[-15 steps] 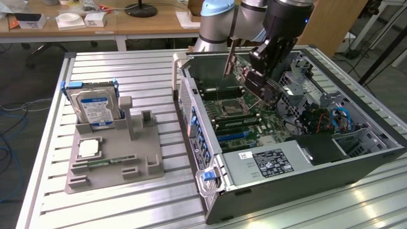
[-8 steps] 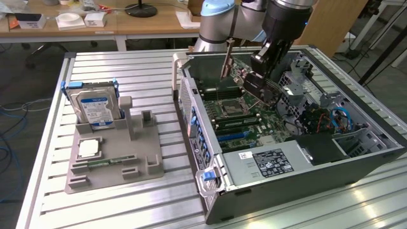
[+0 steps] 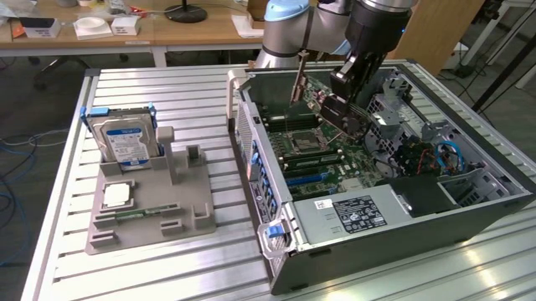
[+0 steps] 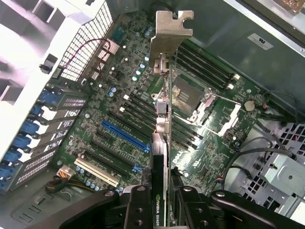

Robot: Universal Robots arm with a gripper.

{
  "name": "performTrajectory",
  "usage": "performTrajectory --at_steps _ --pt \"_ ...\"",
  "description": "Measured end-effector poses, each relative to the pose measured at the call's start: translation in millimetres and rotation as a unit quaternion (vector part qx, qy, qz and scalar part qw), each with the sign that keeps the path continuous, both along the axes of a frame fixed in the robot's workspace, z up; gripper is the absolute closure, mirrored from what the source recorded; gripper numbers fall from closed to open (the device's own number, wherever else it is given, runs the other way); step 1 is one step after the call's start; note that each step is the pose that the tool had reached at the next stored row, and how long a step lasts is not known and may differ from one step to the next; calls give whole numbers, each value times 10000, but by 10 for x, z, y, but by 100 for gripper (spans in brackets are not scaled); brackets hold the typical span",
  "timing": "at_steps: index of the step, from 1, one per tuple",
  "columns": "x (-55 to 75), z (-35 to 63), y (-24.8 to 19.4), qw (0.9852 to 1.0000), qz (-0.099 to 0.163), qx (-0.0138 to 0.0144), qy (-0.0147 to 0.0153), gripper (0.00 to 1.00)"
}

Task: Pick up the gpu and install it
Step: 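Insert the gpu into the slot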

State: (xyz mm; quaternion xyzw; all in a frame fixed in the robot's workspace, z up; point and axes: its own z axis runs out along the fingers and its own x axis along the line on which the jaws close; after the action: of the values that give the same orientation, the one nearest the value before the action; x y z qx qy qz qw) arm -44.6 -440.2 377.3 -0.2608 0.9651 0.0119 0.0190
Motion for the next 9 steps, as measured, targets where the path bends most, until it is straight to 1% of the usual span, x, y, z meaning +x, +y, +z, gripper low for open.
performTrajectory --at_steps 4,9 --pt "0 0 0 10000 56 0 0 74" --pt "0 0 0 9995 308 0 0 74"
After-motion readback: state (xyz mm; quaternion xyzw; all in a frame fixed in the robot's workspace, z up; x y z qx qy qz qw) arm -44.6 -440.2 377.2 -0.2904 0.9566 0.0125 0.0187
